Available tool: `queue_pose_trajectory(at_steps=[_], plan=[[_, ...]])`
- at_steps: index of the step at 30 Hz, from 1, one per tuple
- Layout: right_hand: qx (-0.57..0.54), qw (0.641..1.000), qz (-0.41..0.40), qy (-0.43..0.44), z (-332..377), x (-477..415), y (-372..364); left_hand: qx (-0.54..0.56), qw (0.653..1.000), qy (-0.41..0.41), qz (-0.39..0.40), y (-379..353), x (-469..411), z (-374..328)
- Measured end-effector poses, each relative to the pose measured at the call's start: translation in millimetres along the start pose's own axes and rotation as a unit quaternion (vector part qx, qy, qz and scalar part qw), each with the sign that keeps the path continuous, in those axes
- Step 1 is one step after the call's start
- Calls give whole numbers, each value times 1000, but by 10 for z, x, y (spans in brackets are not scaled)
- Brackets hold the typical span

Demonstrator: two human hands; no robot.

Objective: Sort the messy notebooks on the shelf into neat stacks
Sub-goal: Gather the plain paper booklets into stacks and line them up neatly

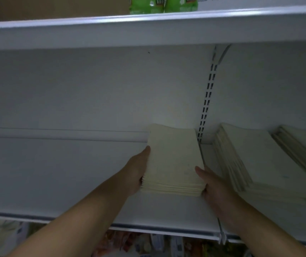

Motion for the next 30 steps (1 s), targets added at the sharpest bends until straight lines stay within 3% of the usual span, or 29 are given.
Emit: queue_pose_trajectory(at_steps=[5,14,22,26,30], plan=[[-19,998,-62,-13,-26,-83,55,13,999,-14,34,105,-53,-38],[178,975,-128,24,231,-281,-164,35,999,13,36,37,-216,59],[83,985,-149,-5,205,-207,-159,57,995,12,77,46,-250,121],[23,995,-97,10,207,-151,-108,29,998,20,61,138,-309,120],[22,996,-81,8,186,-187,-40,4,999,-24,49,157,-383,-121]])
Point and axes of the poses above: each hand's wrist, its own x-axis away from the middle knuckle, its own y-axis out of the back of the hand, z = x × y, the point moved 1 cm from there along -x, towards the middle knuckle, and after that the axes turned 15 degrees about -x, right-handed, at the moved point
